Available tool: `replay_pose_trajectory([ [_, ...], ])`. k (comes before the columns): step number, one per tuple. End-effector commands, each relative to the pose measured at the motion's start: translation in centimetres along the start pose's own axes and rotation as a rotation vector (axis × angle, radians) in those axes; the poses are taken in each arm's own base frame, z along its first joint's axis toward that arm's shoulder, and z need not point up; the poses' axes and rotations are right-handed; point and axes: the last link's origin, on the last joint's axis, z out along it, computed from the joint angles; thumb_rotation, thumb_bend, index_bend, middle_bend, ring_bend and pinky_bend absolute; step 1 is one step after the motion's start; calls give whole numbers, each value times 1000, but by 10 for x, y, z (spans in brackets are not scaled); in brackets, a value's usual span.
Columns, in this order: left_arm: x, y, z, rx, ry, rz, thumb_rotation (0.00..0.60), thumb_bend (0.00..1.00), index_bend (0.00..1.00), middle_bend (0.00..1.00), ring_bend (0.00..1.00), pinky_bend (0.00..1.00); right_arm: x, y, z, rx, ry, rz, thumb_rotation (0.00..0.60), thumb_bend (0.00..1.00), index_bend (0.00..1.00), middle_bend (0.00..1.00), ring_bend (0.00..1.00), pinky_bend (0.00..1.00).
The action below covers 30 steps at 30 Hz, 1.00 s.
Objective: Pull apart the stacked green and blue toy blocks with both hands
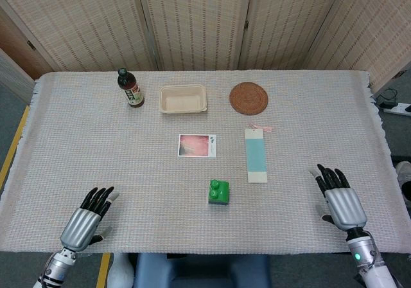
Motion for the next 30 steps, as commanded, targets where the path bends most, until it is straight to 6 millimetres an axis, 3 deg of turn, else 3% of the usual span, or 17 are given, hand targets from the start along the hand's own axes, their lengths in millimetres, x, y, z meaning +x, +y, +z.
replay_pose_trajectory([
  [1,0,0,0,1,-1,-1,600,324,69,37,0,0,0,0,1,0,1,-1,600,404,0,0,0,0],
  [14,2,8,3,-53,11,-86,600,324,101,96,12,0,14,6,-10,-2,60,36,600,404,0,0,0,0],
  [20,14,23,22,-95,76,-289,600,324,106,188,48,0,12,5,-8,7,53,39,600,404,0,0,0,0],
  [30,33,53,67,-80,-86,-579,600,323,95,211,51,0,10,1,-6,25,44,37,600,404,0,0,0,0],
])
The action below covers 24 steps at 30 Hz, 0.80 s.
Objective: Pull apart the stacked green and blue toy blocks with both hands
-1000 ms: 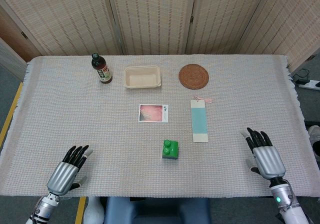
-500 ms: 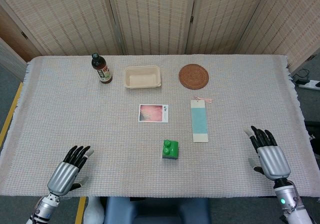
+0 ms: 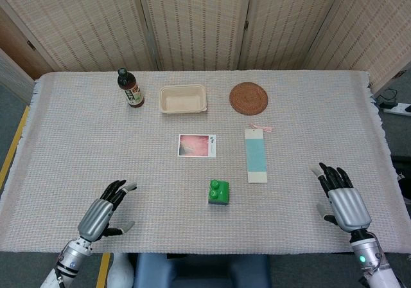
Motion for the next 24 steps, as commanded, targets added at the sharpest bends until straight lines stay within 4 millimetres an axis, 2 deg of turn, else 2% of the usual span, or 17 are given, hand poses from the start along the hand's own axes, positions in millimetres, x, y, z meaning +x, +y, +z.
replay_pose_trajectory([
  [1,1,15,28,7,-51,-123,600,323,97,212,50,0,-1,0,0,1,-2,1,600,404,0,0,0,0],
  [5,-11,25,49,16,-68,-227,600,322,80,213,31,0,-1,0,1,2,-12,4,600,403,0,0,0,0],
  [14,-20,31,86,61,-31,-326,600,321,97,187,0,0,6,7,1,9,-15,23,600,404,0,0,0,0],
  [20,-40,47,109,55,-25,-337,600,317,79,188,0,0,5,9,4,17,-36,32,600,404,0,0,0,0],
  [24,-52,53,117,46,-34,-330,600,316,79,188,0,0,7,11,5,15,-31,39,600,404,0,0,0,0],
])
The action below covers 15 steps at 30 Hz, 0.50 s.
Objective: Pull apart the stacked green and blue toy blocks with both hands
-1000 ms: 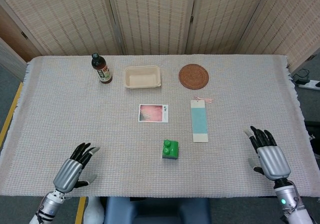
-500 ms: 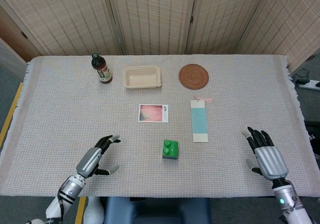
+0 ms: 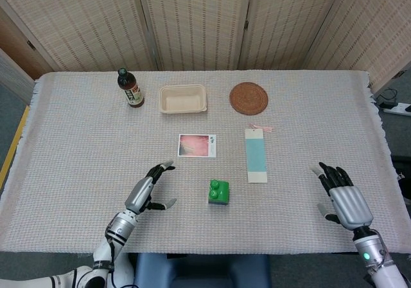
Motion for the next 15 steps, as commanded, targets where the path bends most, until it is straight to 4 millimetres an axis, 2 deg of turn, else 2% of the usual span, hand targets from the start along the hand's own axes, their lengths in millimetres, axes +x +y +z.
replay_pose_trajectory([
  [1,-10,1,8,-3,-6,10,600,316,79,188,0,0,2,2,0,-3,5,5,600,404,0,0,0,0],
  [8,-38,5,24,8,-18,28,600,296,79,189,0,0,4,7,2,-11,-3,23,600,405,0,0,0,0],
  [15,-50,10,33,1,-4,47,600,295,84,202,0,0,6,7,2,-6,-4,30,600,404,0,0,0,0],
])
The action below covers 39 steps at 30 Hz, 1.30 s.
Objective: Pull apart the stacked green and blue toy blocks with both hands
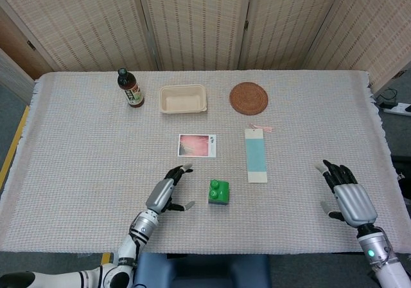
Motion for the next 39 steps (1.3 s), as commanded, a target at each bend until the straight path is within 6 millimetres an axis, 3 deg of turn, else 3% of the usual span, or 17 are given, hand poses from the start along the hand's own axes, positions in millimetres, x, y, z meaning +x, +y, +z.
replay_pose_trajectory([
  [1,-3,3,5,-10,20,9,600,295,88,208,0,0,1,0,-1,2,5,3,600,404,0,0,0,0],
  [18,-37,15,21,-38,-13,2,600,295,138,283,0,0,8,2,-7,9,12,28,600,404,0,0,0,0],
  [39,-47,30,31,-64,-21,-68,600,295,193,314,0,0,16,5,-11,-8,39,45,600,404,0,0,0,0],
])
